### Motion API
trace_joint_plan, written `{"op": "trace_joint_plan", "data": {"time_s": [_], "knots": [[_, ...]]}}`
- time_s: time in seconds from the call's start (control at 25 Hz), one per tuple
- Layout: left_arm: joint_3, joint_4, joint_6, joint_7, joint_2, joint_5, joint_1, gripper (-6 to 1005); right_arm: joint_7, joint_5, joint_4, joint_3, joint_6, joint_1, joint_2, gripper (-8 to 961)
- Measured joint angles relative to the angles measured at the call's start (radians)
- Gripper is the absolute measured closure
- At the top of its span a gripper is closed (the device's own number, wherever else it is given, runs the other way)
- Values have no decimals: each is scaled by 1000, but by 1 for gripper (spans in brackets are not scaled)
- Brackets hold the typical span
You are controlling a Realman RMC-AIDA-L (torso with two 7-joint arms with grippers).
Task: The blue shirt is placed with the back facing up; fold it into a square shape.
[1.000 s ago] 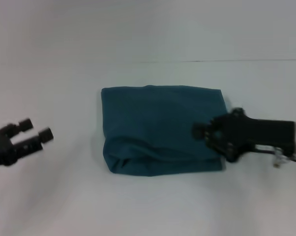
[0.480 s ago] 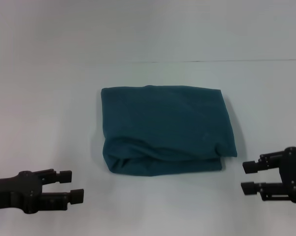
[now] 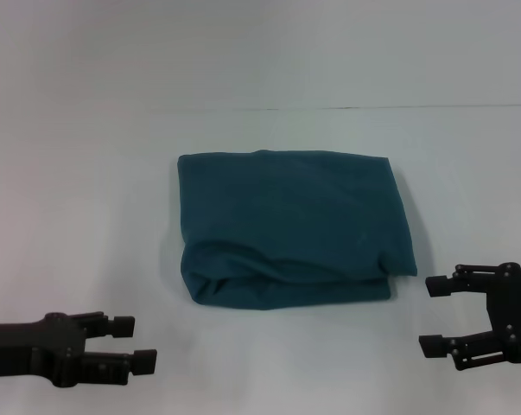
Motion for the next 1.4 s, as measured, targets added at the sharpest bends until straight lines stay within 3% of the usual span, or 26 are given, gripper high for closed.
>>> {"op": "trace_joint_plan", "data": {"time_s": [0.16, 1.4], "knots": [[7, 0, -3, -1, -4, 1, 5, 64, -8, -4, -2, 2, 1, 6, 4, 18], [46, 0, -8, -17, -9, 27, 0, 64, -8, -49, -4, 3, 13, 10, 23, 31]]}}
